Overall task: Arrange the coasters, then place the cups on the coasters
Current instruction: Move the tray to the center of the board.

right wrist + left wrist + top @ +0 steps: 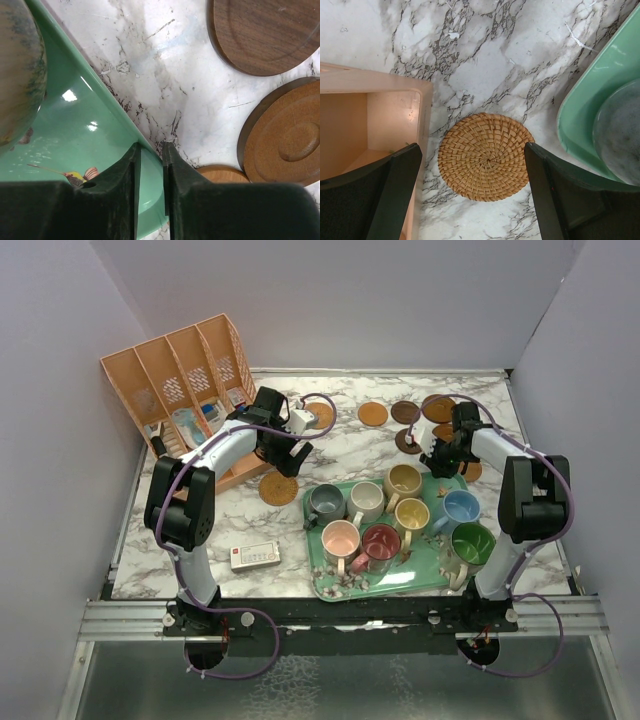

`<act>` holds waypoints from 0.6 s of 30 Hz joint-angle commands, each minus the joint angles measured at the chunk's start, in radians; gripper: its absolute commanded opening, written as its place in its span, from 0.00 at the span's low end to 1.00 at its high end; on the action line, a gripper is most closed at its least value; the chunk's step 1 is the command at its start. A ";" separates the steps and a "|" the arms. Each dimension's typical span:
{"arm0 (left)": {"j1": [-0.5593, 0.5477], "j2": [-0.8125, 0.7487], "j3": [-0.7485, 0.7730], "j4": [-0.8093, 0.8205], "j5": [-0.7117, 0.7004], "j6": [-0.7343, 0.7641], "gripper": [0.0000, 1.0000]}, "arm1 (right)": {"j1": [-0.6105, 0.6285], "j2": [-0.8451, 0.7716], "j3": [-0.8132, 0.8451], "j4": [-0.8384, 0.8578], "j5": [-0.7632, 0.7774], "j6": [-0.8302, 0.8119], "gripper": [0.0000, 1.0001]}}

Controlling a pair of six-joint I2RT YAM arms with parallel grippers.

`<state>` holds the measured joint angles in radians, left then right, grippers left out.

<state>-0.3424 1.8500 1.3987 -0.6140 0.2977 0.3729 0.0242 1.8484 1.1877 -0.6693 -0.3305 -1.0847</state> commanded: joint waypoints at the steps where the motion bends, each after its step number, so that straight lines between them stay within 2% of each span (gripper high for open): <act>1: -0.003 0.005 0.025 -0.004 -0.012 0.005 0.87 | 0.006 0.074 -0.125 -0.320 -0.048 0.036 0.14; 10: -0.004 -0.003 0.022 -0.003 -0.010 0.001 0.87 | 0.005 0.043 -0.189 -0.359 -0.034 0.045 0.04; 18: -0.004 -0.018 0.023 -0.002 -0.016 -0.004 0.87 | 0.005 0.002 -0.250 -0.370 -0.005 0.061 0.01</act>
<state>-0.3424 1.8500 1.3987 -0.6140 0.2977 0.3721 0.0242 1.7905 1.0939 -0.5751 -0.3321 -1.1236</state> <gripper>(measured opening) 0.871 0.207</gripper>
